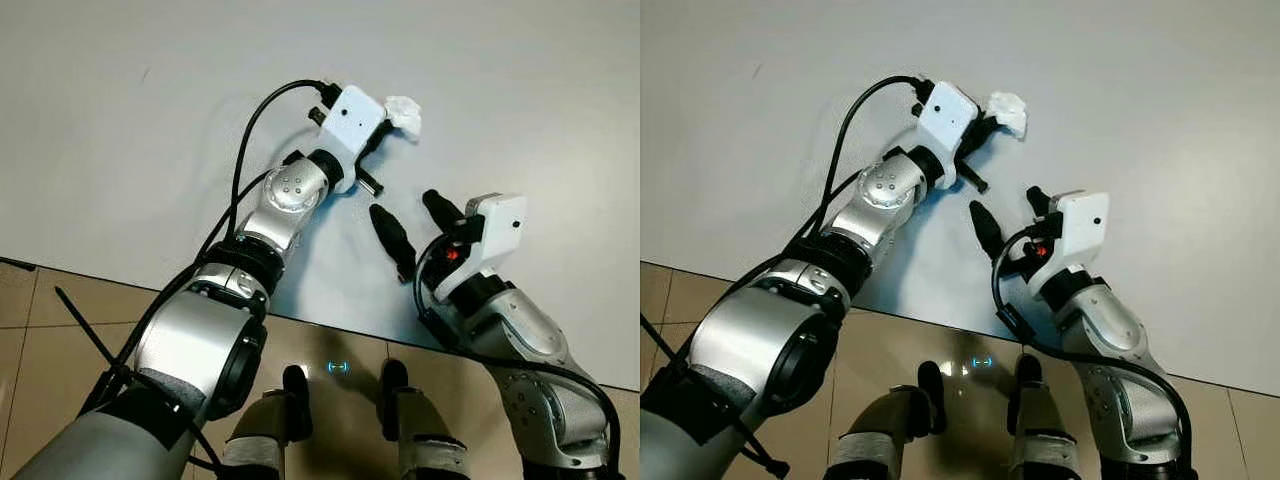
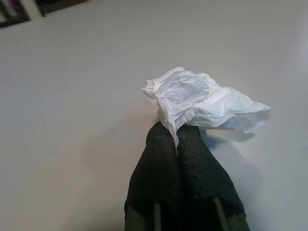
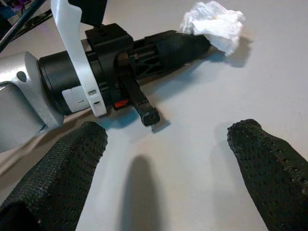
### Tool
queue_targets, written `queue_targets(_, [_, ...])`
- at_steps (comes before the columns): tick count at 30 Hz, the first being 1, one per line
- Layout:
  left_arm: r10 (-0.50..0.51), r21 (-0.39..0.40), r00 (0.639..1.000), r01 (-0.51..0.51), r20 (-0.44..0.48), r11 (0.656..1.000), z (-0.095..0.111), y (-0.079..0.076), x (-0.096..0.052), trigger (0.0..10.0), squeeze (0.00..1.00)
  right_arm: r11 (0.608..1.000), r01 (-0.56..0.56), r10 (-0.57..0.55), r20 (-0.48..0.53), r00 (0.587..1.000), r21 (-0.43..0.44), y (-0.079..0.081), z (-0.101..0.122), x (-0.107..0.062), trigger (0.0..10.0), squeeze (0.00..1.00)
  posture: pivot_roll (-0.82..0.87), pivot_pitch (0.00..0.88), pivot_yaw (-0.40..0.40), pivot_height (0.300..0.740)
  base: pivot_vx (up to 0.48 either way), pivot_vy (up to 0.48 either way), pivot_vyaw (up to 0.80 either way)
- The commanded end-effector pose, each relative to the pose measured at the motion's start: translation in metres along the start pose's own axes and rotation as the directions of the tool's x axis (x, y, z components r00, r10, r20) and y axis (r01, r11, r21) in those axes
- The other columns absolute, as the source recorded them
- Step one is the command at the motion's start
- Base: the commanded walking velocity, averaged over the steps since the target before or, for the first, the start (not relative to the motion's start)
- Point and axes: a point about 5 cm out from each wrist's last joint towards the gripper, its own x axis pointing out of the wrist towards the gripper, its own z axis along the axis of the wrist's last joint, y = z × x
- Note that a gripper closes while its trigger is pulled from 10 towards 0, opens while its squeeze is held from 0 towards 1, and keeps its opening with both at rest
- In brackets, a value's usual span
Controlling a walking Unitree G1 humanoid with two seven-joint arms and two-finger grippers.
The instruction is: Picking trash to rubbish bin
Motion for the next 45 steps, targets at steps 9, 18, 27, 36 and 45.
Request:
queue_targets(9, [0.147, -0.045, 0.981, -0.142, 0.13, 0.989, 0.011, 0.02, -0.007, 10.0, 0.0, 0.999, 0.024, -0.023, -0.063, 0.998, 0.026, -0.003, -0.015, -0.001, 10.0, 0.0, -0.14, 0.406, 0.104, 0.74, 0.0, 0.0, 0.0])
queue_targets(18, [0.322, -0.132, 0.914, -0.298, 0.247, 0.946, 0.03, 0.038, -0.012, 10.0, 0.0, 0.999, 0.022, -0.021, -0.063, 0.998, 0.026, -0.003, -0.016, 0.0, 10.0, 0.0, -0.13, 0.405, 0.098, 0.74, 0.0, 0.0, 0.0])
queue_targets(27, [0.49, -0.087, 0.792, -0.494, 0.365, 0.865, 0.053, 0.067, -0.026, 10.0, 0.0, 0.999, 0.048, -0.047, -0.051, 0.998, 0.02, -0.006, -0.015, 0.002, 10.0, 0.0, -0.13, 0.397, 0.1, 0.74, 0.0, 0.0, 0.0])
queue_targets(36, [0.507, -0.007, 0.79, -0.538, 0.345, 0.843, 0.033, 0.063, -0.039, 10.0, 0.0, 0.979, 0.202, -0.202, 0.009, 0.979, -0.024, -0.028, -0.008, 0.007, 10.0, 0.0, -0.11, 0.373, 0.102, 0.74, 0.0, 0.0, 0.0])
queue_targets(45, [0.531, 0.041, 0.781, -0.573, 0.327, 0.818, 0.015, 0.055, -0.058, 10.0, 0.0, 0.927, 0.375, -0.371, 0.101, 0.923, -0.022, -0.049, 0.002, 0.012, 10.0, 0.0, -0.1, 0.348, 0.102, 0.74, 0.0, 0.0, 0.0])
